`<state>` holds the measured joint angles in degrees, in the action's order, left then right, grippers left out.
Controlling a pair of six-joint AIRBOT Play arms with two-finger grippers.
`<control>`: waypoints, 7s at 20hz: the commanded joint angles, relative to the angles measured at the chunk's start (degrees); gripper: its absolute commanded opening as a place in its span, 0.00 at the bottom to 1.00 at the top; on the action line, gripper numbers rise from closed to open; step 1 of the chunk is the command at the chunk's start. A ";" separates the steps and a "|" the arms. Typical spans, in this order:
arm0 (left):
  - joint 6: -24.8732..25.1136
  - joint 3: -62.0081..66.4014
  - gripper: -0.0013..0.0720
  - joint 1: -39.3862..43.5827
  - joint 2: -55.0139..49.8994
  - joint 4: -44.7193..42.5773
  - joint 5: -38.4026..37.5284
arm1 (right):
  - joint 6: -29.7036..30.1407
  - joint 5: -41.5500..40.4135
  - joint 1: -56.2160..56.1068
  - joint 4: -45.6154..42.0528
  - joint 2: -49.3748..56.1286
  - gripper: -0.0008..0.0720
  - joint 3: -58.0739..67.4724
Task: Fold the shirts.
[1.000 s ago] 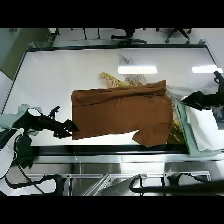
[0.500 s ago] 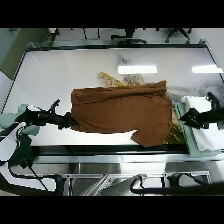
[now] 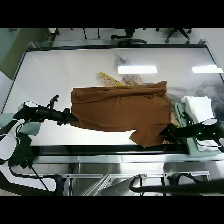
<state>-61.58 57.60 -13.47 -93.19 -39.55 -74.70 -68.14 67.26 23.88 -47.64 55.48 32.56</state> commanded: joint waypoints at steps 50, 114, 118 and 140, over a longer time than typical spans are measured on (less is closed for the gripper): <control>-14.36 30.60 0.49 3.76 -1.84 -9.42 -13.03 | 18.97 -4.79 -8.52 8.94 23.56 0.32 29.79; -7.23 54.77 0.04 13.44 7.41 2.12 -9.86 | -9.35 -0.37 -34.16 0.04 34.40 0.86 52.02; -7.23 54.77 0.04 13.49 7.41 2.12 -9.86 | -6.54 -0.35 -35.89 7.37 38.01 0.85 52.02; -7.21 54.77 0.04 13.51 7.41 2.21 -11.56 | -37.57 -3.23 7.15 5.49 13.97 0.05 79.43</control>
<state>-68.84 112.40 -0.01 -85.76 -37.28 -85.97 -91.61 59.79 24.36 -29.06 72.40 111.57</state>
